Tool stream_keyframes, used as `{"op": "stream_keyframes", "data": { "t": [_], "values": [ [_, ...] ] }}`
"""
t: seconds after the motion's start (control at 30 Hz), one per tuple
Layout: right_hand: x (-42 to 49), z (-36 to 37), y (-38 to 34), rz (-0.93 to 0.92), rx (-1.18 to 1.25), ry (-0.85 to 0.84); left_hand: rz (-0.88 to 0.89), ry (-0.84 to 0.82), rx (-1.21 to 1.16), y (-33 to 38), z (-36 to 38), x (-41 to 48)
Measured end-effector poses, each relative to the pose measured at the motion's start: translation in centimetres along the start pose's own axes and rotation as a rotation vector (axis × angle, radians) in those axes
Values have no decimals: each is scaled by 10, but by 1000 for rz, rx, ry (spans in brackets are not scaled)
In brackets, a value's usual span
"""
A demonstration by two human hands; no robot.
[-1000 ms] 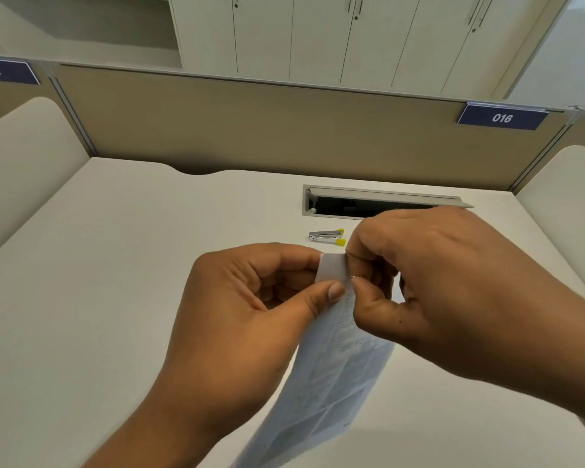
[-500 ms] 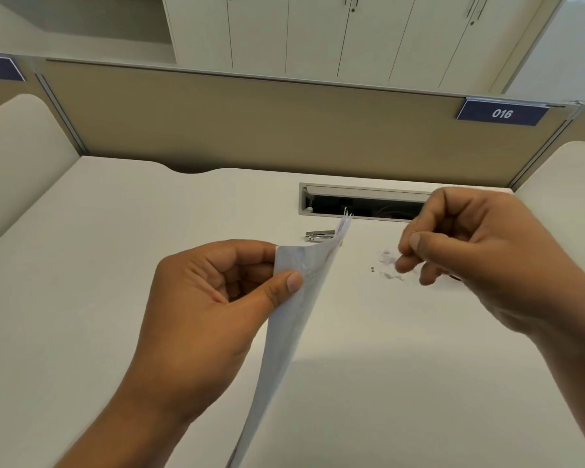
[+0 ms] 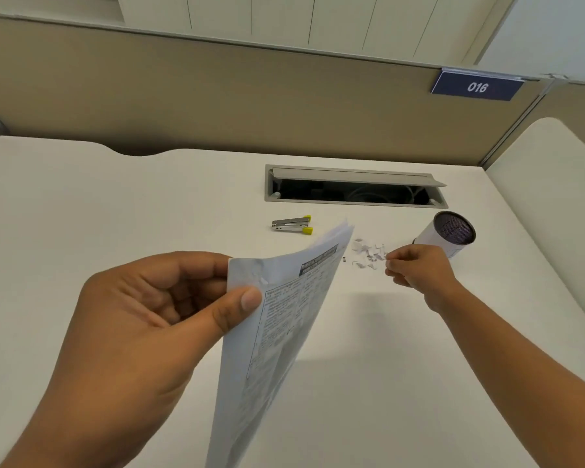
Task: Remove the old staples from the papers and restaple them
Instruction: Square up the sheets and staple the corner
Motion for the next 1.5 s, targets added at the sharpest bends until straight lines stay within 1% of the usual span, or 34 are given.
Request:
{"op": "stream_keyframes", "data": {
  "t": [0.17,0.3,0.4,0.5,0.53,0.57,0.6,0.7,0.73,0.77,0.83,0.93,1.0,1.07,1.17,1.23,1.3,1.4,1.5],
  "values": [
    [48,14,30,102,-23,54,0,0,21,-13,2,12],
    [73,18,44,138,25,99,-11,22,41,-21,1,22],
    [79,17,49,138,80,113,-17,33,38,-27,0,28],
    [73,9,50,125,99,205,-14,23,28,-30,0,31],
    [68,6,47,104,110,225,-16,17,18,-31,0,32],
    [61,6,43,64,122,202,-16,8,13,-31,1,32],
    [52,8,37,0,117,122,-15,-2,11,-30,1,31],
    [15,25,22,-259,-84,-313,0,-51,-7,-22,5,26],
    [0,31,19,-322,-112,-438,-6,-67,-20,-19,6,24],
    [-14,36,15,-363,-90,-538,-18,-86,-38,-17,7,22],
    [-43,46,5,-407,47,-689,-73,-127,-113,-15,6,22],
    [-82,57,-10,-424,208,-823,-182,-160,-247,-20,-3,25],
    [-101,63,-15,-434,293,-806,-239,-131,-322,-24,-12,27],
    [-115,66,-15,-412,412,-719,-265,-57,-355,-26,-21,27],
    [-129,65,-12,-326,572,-576,-250,75,-355,-35,-36,29],
    [-137,63,-11,-261,611,-503,-246,140,-315,-47,-50,29],
    [-142,62,-9,-205,617,-452,-281,133,-224,-65,-61,26],
    [-148,64,-6,-140,587,-424,-404,88,-87,-99,-68,7],
    [-151,67,2,-83,551,-404,-440,98,13,-126,-74,-12]
  ]
}}
Point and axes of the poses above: each hand's wrist, its own x-axis towards the middle knuckle, its own z-axis out of the palm, y = z × x, the point moved 4 cm from there along x, towards the middle knuckle, and after that the axes turned 11 degrees about -x, right-handed, at the moved point
